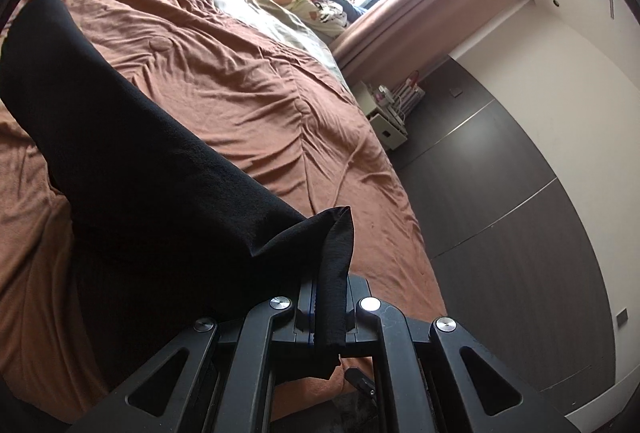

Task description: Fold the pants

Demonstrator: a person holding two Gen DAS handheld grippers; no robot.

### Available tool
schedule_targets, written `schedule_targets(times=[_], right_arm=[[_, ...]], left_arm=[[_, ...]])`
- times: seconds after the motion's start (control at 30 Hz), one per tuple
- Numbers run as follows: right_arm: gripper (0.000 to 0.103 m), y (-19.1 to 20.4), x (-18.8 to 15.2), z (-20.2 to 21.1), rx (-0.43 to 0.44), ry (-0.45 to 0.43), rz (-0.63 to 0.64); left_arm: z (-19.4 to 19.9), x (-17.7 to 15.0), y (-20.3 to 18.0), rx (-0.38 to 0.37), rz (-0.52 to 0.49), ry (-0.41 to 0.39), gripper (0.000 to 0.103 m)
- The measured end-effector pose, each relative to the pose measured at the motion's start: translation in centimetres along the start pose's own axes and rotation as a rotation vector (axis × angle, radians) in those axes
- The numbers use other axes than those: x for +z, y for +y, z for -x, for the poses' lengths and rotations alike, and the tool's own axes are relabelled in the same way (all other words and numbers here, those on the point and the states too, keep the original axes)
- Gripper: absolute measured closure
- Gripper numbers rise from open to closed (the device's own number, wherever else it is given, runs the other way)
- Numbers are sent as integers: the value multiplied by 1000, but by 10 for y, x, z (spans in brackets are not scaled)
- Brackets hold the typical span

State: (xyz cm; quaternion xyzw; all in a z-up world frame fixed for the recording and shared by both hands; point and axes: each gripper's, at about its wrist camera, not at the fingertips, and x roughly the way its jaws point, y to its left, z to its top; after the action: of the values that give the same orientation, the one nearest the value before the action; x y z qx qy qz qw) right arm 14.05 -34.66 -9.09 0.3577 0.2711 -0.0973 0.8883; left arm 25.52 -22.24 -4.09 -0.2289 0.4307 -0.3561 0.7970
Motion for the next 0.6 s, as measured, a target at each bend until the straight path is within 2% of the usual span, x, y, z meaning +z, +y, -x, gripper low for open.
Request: schedule_targets(times=[0.27, 0.43, 0.6], right_arm=[[98, -33, -5, 16, -34, 7, -58], [98, -46, -6, 25, -44, 6, -86], [98, -46, -5, 19, -36, 13, -96]], left_arm=[[-61, -43, -9, 24, -24, 147, 97], [-71, -62, -5, 29, -30, 205, 97], [-69, -68, -3, 25, -38, 233, 97]])
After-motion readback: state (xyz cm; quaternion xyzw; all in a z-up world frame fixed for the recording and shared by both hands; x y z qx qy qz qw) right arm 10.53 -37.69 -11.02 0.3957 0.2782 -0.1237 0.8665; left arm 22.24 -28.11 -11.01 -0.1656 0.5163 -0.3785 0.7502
